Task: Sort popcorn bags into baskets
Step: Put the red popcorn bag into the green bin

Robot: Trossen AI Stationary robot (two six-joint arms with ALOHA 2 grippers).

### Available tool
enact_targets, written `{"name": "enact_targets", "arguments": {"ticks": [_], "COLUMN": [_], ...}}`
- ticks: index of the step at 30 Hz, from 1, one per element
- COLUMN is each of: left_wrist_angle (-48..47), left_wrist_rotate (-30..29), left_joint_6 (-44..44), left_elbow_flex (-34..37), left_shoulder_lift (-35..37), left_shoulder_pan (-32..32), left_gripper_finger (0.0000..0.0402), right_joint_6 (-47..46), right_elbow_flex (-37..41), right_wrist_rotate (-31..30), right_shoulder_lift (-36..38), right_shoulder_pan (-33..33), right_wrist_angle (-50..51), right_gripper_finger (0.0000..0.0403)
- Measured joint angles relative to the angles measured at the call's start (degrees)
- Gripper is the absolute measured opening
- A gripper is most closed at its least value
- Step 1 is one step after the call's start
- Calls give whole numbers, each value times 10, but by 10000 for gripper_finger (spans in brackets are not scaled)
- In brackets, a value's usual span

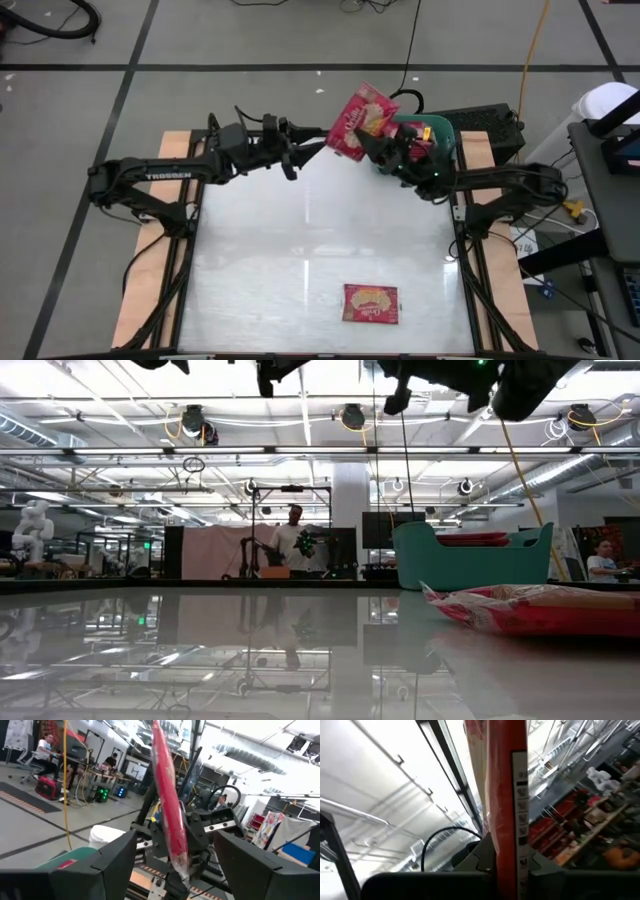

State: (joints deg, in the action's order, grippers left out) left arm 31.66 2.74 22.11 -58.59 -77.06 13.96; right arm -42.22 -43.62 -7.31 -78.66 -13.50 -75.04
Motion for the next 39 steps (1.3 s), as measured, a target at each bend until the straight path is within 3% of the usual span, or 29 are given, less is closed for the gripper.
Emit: {"name": "enact_targets", "arguments": {"ticks": [7, 11, 14, 20, 21, 28, 32, 39], "left_wrist_angle": [29, 47, 42, 92, 97, 63, 5, -156], "left_wrist_rotate": [-32, -28, -23, -28, -22, -8, 17, 97], "left_joint_6": [6, 5, 5, -9, -5, 14, -1, -16], "left_elbow_flex": [-1, -1, 1, -1, -1, 0, 0, 0], "left_shoulder_lift": [-24, -42, -49, -53, -53, -43, -9, 80], "left_shoulder_pan": [0, -3, -4, -5, -3, 13, 41, 118], "left_gripper_finger": [267, 237, 188, 32, 20, 33, 13, 14], "right_joint_6": [-52, -48, -12, 9, 9, -1, -11, -4], "right_elbow_flex": [0, -12, -22, -22, -22, -23, -22, -22], "right_wrist_rotate": [-3, -2, -1, 0, 2, 11, 16, 24], "right_shoulder_lift": [-57, -67, -66, -65, -64, -63, -28, 113], "right_shoulder_pan": [-2, -2, -3, -3, -3, -2, -2, -4], "right_wrist_angle": [-81, -81, -80, -79, -78, -64, 32, 386], "right_gripper_finger": [13, 13, 13, 13, 13, 31, 75, 170]}}
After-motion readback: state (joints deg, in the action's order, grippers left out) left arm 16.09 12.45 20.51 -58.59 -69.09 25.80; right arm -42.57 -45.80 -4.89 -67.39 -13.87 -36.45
